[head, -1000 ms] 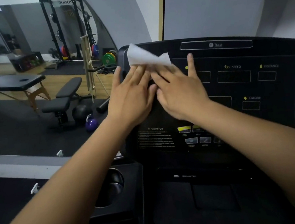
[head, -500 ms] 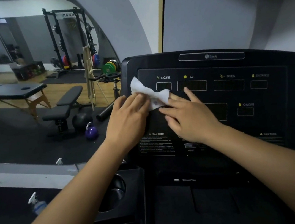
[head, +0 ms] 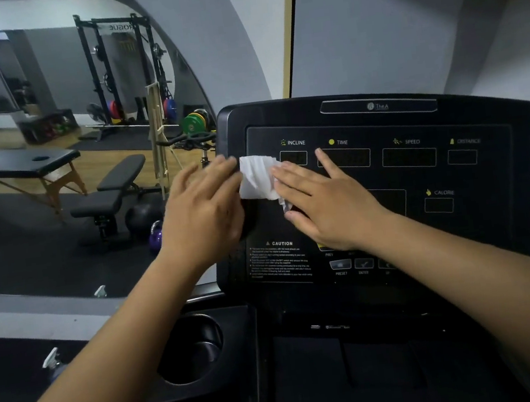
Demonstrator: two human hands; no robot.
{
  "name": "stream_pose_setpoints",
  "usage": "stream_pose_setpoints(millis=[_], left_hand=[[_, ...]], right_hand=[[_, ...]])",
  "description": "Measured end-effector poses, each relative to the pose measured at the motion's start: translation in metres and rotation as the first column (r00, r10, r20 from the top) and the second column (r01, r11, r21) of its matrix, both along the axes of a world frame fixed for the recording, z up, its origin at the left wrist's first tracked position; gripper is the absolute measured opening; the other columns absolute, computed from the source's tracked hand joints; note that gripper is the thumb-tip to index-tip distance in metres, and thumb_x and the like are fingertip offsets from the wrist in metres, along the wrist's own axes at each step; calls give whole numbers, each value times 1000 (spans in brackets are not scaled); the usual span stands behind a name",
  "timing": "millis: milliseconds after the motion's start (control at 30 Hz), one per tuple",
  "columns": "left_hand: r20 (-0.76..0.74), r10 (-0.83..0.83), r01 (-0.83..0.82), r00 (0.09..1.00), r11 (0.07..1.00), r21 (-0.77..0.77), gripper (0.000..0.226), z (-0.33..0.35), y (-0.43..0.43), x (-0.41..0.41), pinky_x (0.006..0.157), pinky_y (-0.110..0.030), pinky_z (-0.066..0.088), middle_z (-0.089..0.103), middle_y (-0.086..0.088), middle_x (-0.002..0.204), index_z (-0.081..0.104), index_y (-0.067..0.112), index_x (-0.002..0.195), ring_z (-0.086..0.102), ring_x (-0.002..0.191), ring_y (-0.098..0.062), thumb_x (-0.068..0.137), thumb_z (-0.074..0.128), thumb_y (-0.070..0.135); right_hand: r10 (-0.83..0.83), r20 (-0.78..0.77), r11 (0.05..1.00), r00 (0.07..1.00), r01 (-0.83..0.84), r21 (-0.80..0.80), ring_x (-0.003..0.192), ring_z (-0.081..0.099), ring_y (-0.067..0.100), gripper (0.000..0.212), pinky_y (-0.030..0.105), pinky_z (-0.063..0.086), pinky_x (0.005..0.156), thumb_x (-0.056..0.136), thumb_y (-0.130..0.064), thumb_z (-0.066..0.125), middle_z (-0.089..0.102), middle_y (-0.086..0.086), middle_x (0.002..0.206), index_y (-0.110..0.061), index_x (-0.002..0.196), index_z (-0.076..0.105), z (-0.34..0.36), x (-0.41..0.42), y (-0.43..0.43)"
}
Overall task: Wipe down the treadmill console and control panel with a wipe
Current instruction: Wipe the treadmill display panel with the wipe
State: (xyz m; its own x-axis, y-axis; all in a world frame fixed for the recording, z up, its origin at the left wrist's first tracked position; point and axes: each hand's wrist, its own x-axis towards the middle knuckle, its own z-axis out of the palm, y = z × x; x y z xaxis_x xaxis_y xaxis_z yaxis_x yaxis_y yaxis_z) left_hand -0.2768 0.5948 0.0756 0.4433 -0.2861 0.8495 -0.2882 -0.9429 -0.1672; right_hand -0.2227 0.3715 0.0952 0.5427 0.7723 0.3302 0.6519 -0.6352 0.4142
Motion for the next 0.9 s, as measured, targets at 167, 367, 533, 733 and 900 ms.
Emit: stream_pose_setpoints(millis=[167, 367, 533, 733, 900], left_hand=[[-132, 34, -12, 991, 986, 168, 52, 10, -27, -1, 114, -54, 24, 42, -15, 150, 49, 5, 139, 35, 142, -26, 97, 41, 34], [-335, 211, -128, 918, 959, 252, 72, -38, -24, 6, 116, -62, 9, 18, -19, 159, 27, 2, 150, 12, 149, -29, 99, 24, 53], [-324, 248, -167, 913, 951, 258, 67, 13, -29, 33, 115, -65, 2, 19, -17, 160, 26, 6, 150, 12, 149, -29, 99, 13, 48], [-347, 208, -142, 915, 968, 206, 66, 5, -23, 31, 117, -61, 1, 14, -11, 162, 17, 10, 154, 8, 150, -23, 101, 16, 49], [-366, 177, -101, 913, 971, 218, 68, -60, -35, -14, 116, -62, 8, 23, -17, 158, 32, 5, 149, 17, 148, -29, 100, 27, 51]], right_hand=[[-28, 61, 996, 998, 33, -81, 145, 24, 17, 59, 62, 12, 115, 96, -42, 26, 39, 6, 152, -10, 139, 48, 4, -1, 4], [-179, 44, 984, 983, 180, -14, 144, 28, 23, 71, 63, 13, 114, 95, -52, 22, 36, 11, 153, -3, 142, 41, -24, -27, 0], [-234, 40, 971, 971, 232, 49, 149, 6, 15, 65, 62, -2, 115, 100, -53, 15, 11, 2, 162, -15, 153, 16, 20, -8, 16], [-256, 78, 966, 964, 252, 52, 149, 7, 19, 63, 59, 1, 117, 100, -45, 21, 12, 5, 162, -12, 153, 16, 15, 0, 18], [-144, 26, 989, 989, 145, -26, 146, 20, 26, 65, 61, 10, 115, 95, -42, 26, 28, 13, 156, -4, 147, 34, -58, -37, 1]])
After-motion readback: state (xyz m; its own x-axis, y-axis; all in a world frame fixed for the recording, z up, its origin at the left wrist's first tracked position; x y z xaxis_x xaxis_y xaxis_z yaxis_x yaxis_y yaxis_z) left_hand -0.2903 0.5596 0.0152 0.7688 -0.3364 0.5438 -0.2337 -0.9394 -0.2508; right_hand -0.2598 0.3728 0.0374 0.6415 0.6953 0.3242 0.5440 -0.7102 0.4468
